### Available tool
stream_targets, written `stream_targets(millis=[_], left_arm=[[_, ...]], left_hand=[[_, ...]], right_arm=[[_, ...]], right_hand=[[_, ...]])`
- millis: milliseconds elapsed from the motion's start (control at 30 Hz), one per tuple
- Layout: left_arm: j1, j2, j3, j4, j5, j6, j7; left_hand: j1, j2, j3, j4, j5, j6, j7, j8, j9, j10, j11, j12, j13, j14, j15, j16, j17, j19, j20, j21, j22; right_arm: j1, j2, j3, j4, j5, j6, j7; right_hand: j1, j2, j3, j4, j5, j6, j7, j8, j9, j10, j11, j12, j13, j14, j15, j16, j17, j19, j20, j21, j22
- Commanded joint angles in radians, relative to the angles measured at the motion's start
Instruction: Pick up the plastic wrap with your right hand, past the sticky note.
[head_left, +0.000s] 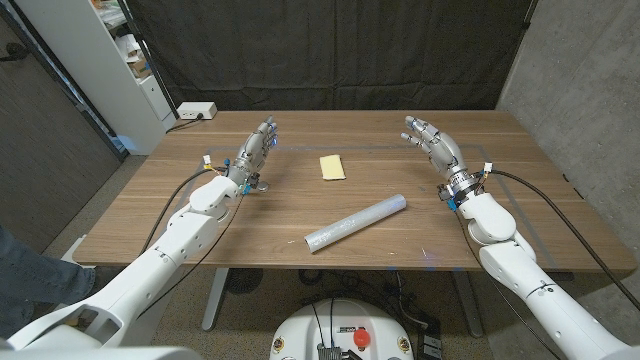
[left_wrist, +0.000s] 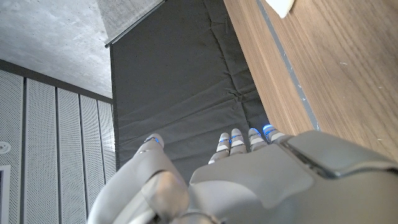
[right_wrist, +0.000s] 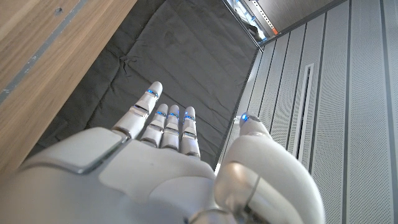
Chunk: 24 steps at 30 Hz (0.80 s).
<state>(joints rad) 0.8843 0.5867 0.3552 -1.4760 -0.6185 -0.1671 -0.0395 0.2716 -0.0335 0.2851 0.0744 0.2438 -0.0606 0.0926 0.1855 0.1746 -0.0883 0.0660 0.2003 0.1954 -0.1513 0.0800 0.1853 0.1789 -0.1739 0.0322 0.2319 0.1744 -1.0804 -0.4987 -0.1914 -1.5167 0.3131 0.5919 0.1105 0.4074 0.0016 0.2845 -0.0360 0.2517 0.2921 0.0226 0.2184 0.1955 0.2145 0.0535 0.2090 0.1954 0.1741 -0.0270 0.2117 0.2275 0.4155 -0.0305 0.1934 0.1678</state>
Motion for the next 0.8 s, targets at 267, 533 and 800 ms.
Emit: stream_targets(millis=[267, 533, 800], left_arm=[[0.003, 0.014, -0.004, -0.021, 0.001, 0.014, 0.0], [-0.005, 0.006, -0.002, -0.007, -0.007, 0.022, -0.003], [-0.002, 0.009, -0.001, -0.012, -0.001, 0.016, -0.002]], left_hand=[[0.003, 0.011, 0.003, -0.006, -0.004, 0.007, 0.003, 0.005, 0.004, 0.005, 0.0, 0.01, 0.0, 0.004, 0.0, 0.005, 0.003, -0.025, 0.007, -0.007, 0.004], [0.004, 0.013, 0.003, -0.007, -0.006, 0.008, 0.003, 0.005, 0.004, 0.005, -0.002, 0.01, 0.0, 0.004, 0.0, 0.005, 0.003, -0.025, 0.007, -0.009, 0.004], [0.006, 0.016, 0.004, -0.009, -0.007, 0.008, 0.003, 0.005, 0.004, 0.005, -0.001, 0.01, 0.0, 0.005, 0.0, 0.005, 0.003, -0.025, 0.007, -0.01, 0.004]], right_arm=[[0.003, -0.053, -0.039, -0.005, -0.032, 0.05, -0.043], [0.002, -0.066, -0.052, -0.002, -0.03, 0.068, -0.047], [-0.009, -0.077, -0.059, -0.013, -0.05, 0.086, -0.07]], right_hand=[[0.016, 0.007, 0.006, -0.009, 0.006, 0.015, -0.004, 0.007, 0.001, 0.019, 0.002, 0.005, -0.001, 0.011, 0.002, 0.005, 0.0, 0.015, 0.0, 0.004, 0.002], [0.038, 0.027, 0.021, -0.019, 0.01, 0.024, -0.01, 0.007, 0.002, 0.027, 0.002, 0.006, -0.001, 0.013, 0.002, 0.003, -0.005, 0.016, 0.002, 0.003, 0.002], [0.07, 0.044, 0.039, -0.039, 0.011, 0.034, -0.01, 0.007, 0.002, 0.033, 0.001, 0.004, -0.001, 0.013, 0.003, 0.0, -0.011, 0.017, 0.003, 0.001, 0.002]])
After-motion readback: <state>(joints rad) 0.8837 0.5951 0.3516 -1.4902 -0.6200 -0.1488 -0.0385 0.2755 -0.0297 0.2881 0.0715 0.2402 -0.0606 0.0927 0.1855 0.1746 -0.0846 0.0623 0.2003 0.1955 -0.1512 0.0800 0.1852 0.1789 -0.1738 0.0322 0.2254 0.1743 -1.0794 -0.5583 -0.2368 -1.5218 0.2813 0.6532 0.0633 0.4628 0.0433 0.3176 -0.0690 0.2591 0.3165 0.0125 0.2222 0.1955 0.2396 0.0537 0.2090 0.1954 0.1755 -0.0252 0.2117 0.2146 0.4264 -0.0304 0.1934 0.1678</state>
